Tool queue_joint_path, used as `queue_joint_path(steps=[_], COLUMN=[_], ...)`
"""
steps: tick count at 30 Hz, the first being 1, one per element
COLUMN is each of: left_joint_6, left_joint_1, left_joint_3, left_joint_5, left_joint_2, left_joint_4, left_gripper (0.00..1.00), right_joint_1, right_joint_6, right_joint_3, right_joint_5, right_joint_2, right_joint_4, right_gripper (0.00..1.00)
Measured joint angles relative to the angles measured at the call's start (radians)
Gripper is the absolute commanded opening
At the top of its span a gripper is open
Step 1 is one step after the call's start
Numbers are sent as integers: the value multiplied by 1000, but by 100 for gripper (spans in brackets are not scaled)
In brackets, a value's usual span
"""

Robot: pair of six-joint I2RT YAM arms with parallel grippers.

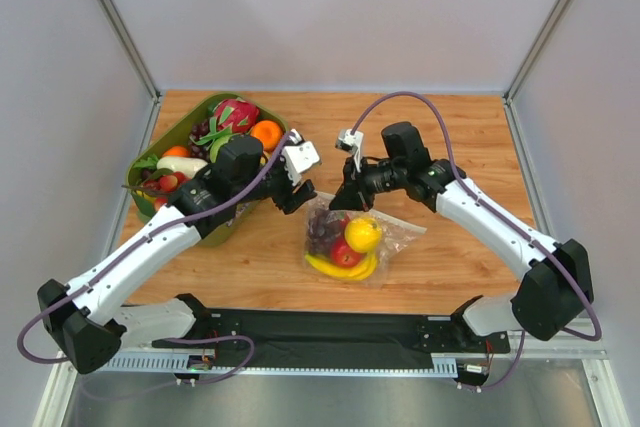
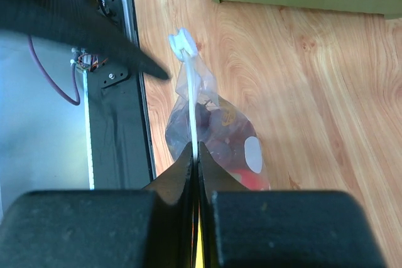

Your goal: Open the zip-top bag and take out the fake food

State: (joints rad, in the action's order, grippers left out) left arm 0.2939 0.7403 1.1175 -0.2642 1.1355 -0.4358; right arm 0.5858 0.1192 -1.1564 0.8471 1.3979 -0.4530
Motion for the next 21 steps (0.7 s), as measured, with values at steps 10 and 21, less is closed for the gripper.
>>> queue_joint_path(steps=[10,21], left_joint_6=[-79,-171], left_joint_1=[-236,-240], left_joint_3=[32,56], left_joint_5=[-418,-764], left_joint_2=[32,117], left_joint_4=[13,50], left_gripper=[71,81], right_joint_1=[-50,-143], right_joint_6=[-33,-154], right_joint_3=[31,57], right_joint_5=[-6,74], right_joint_2=[-92,-106], right_joint_4=[30,174], right_gripper=[0,0])
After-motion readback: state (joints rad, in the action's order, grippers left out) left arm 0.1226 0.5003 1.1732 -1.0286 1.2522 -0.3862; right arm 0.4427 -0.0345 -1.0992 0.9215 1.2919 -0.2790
